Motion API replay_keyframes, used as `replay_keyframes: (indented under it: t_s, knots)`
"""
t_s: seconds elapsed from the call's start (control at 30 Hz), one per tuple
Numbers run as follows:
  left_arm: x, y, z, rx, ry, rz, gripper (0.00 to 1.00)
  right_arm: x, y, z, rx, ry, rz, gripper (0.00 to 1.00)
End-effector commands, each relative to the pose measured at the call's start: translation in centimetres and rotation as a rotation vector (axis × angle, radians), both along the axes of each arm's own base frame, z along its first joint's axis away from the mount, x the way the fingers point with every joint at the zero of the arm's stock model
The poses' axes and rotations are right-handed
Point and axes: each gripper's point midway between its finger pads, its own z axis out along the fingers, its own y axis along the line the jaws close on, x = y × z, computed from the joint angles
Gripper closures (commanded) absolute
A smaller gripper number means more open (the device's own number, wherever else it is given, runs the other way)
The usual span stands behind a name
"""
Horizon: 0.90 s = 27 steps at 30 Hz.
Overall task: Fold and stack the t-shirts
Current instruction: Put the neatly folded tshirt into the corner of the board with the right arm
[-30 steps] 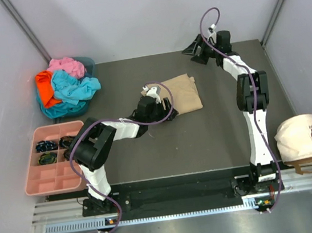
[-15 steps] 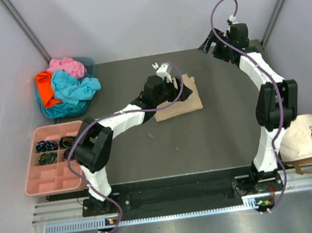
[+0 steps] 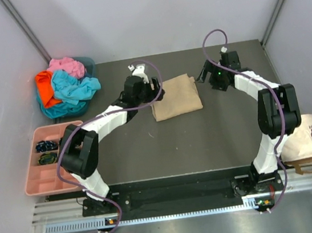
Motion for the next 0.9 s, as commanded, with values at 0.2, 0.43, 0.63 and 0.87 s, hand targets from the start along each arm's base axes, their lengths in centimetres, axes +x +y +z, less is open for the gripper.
replay_keyframes:
  t_s: [0.2, 0.43, 0.63, 0.87]
  knots:
    - [0.2, 2.3, -5.1, 0.118, 0.071, 0.044, 0.25, 0.7, 3.1, -1.9, 0.070, -0.015, 0.115, 0.01]
    - [0.6, 3.5, -8.8, 0.217, 0.144, 0.092, 0.26, 1.1, 2.7, -4.3, 0.010, 0.041, 0.203, 0.01]
    - [0.8, 4.9, -9.4, 0.257, 0.155, 0.120, 0.26, 1.1, 2.0, -5.0, 0.053, 0.042, 0.207, 0.01]
    - [1.5, 6.7, -10.1, 0.277, 0.171, 0.166, 0.26, 1.3, 2.9, -5.6, 0.104, 0.073, 0.285, 0.01]
